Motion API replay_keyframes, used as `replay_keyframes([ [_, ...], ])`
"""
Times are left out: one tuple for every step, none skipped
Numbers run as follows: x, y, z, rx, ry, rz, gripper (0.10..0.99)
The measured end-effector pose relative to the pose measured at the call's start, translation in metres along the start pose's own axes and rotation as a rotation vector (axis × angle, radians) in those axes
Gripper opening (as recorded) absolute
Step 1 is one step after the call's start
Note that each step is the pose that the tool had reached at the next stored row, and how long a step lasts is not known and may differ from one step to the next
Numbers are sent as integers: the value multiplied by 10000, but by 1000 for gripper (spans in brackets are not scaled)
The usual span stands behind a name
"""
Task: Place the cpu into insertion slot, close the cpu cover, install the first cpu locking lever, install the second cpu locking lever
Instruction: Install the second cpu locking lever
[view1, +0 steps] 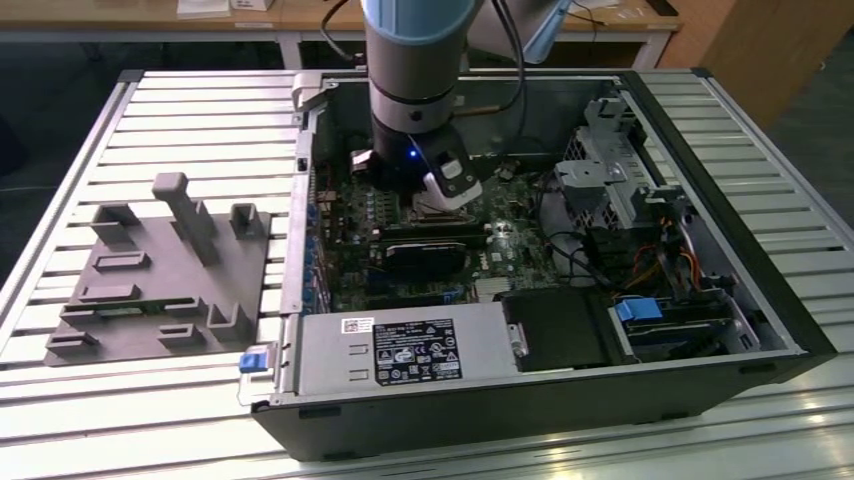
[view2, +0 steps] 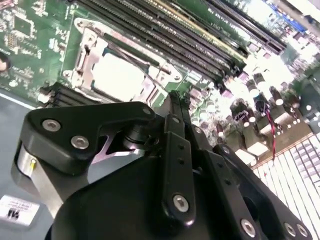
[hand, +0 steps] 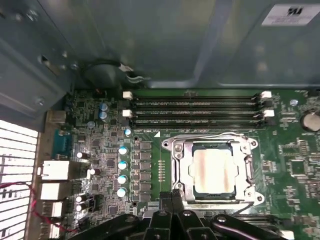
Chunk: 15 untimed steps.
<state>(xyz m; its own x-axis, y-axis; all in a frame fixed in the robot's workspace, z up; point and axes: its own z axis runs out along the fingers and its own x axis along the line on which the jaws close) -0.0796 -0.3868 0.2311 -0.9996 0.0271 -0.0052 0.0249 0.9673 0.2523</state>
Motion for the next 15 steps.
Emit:
replay_keyframes([
  [0, 6, -25, -3, 0, 0, 118],
  [-1, 12, -45, -4, 0, 0, 118],
  [-4, 14, -55, -8, 1, -1, 118],
  [-13, 15, -57, -15, 0, -2, 118],
  [-30, 16, -57, -27, 2, 1, 118],
  [-56, 16, -57, -65, 7, 3, 118],
  [-89, 17, -56, -109, 15, 5, 118],
  [-122, 18, -56, -144, 19, 5, 118],
  [-155, 19, -56, -171, 26, 7, 118],
  [-185, 20, -56, -184, 29, 10, 118],
  [-206, 20, -56, -190, 29, 9, 118],
  [-217, 22, -65, -188, 31, 8, 118],
  [-224, 27, -82, -190, 30, 8, 118],
  [-234, 33, -101, -190, 31, 9, 118],
  [-245, 36, -114, -189, 35, 11, 118],
])
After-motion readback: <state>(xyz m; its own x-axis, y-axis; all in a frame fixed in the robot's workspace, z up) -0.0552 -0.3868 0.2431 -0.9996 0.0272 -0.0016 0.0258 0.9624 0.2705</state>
